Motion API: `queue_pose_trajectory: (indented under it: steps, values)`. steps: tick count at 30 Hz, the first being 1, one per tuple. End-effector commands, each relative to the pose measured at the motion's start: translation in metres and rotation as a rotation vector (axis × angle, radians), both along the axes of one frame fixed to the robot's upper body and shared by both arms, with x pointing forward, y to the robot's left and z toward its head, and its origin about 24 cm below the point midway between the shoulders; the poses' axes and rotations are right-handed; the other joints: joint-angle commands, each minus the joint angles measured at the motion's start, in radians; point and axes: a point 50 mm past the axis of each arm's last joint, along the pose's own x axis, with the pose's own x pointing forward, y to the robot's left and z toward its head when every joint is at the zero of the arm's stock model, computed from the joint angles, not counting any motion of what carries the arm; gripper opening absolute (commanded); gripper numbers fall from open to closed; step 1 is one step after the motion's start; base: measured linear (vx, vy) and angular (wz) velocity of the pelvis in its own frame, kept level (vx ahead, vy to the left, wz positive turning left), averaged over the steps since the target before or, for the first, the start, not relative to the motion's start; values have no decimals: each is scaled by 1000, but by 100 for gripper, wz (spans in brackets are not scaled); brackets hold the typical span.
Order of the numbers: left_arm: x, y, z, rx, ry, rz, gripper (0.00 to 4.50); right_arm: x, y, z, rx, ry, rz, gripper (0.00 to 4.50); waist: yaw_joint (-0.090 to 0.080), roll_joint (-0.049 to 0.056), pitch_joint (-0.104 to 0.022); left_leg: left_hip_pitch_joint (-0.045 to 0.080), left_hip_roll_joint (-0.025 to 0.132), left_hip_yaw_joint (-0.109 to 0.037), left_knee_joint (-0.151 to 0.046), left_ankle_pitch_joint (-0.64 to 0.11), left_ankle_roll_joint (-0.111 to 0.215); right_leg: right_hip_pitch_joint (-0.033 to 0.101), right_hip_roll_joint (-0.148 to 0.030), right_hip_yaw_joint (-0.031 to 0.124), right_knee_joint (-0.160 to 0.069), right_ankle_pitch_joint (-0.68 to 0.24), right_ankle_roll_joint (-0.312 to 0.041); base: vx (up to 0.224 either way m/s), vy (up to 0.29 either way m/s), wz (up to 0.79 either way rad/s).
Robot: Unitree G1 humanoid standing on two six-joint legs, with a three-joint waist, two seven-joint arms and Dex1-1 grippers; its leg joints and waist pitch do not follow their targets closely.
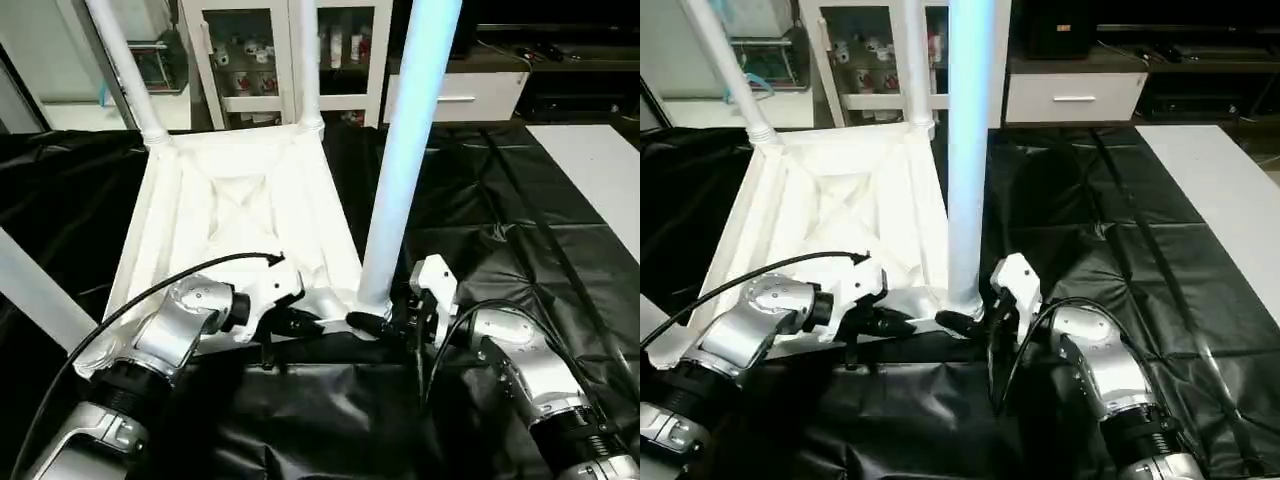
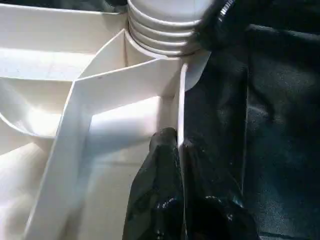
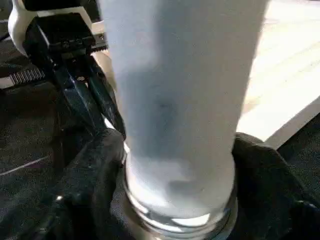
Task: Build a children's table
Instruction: Rotate leg to tighten
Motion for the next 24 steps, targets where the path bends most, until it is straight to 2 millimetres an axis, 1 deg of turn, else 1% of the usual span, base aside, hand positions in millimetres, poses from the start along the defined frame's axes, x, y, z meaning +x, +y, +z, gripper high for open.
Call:
queue_pose_trajectory:
  steps: [1,3,4,6,13,15,16,17,18,19,20,21,22,23,24]
  values:
    - [-4,-8,1,-30,15,-51,0,-1,6,3,21,-1,43,299,-2,-6,-58,13,66,-25,-73,-129,91,48,-62,42,-44,-117,-266,0,0,0]
    - [-4,-8,1,-29,20,-54,0,-2,6,2,24,7,47,281,0,-5,-58,13,66,-25,-72,-120,92,49,-63,42,-41,-100,-269,0,0,0]
    - [-5,-8,1,-28,23,-56,0,-3,6,1,24,11,49,281,0,-3,-58,13,65,-25,-72,-118,92,49,-63,42,-41,-98,-270,0,0,0]
    - [-5,-8,0,-25,27,-60,0,-4,6,0,20,14,54,273,0,-5,-59,12,65,-25,-71,-116,94,50,-62,41,-40,-91,-272,0,0,0]
    - [-6,-7,-1,-18,36,-60,0,-5,5,-2,-8,17,63,270,2,-4,-60,13,65,-24,-69,-113,95,50,-61,41,-39,-84,-276,0,0,0]
    - [-5,-7,-4,-9,39,-36,0,3,3,-4,-45,-15,-11,269,1,-5,-59,12,64,-24,-69,-114,91,49,-63,41,-39,-92,-275,0,0,0]
    - [-4,-9,-6,0,41,-7,0,12,2,-5,-54,-33,-117,269,0,-5,-59,13,64,-25,-70,-120,88,49,-64,41,-41,-102,-275,0,0,0]
    - [0,-12,-7,3,37,43,0,22,1,-5,-59,-42,-222,269,-2,-5,-58,13,63,-24,-70,-131,77,46,-64,42,-43,-121,-275,0,0,0]
    - [4,-16,-8,0,37,93,0,29,0,-6,-60,-39,-308,268,-14,-9,-52,8,61,-27,-77,-160,57,49,-63,42,-47,-172,-268,0,0,0]
    - [4,-16,-8,0,37,93,0,29,0,-6,-60,-39,-308,268,-19,-8,-51,11,60,-27,-77,-184,42,46,-63,42,-52,-207,-263,-51,-3,-2]
    - [8,-19,-9,-5,35,130,0,34,0,-7,-59,-30,-367,267,-29,-9,-49,12,59,-30,-78,-227,20,48,-65,42,-57,-276,-247,-51,-3,-2]
    - [17,-27,-7,-26,24,217,0,40,4,-9,-46,0,-453,267,-38,-11,-46,12,56,-30,-78,-250,13,46,-64,42,-62,-319,-232,0,0,0]
    - [22,-33,-7,-39,20,272,0,43,7,-11,-38,23,-506,267,-40,-11,-45,17,56,-30,-80,-266,11,41,-63,43,-69,-350,-223,0,0,0]
    - [28,-39,-5,-52,13,331,0,47,12,-12,-26,49,-550,267,-44,-13,-46,18,52,-30,-77,-274,7,41,-64,43,-71,-380,-212,0,0,0]
    - [35,-46,-3,-67,9,400,0,51,20,-15,-26,72,-595,267,-43,-14,-49,16,52,-31,-76,-255,11,43,-65,43,-72,-370,-206,0,0,0]
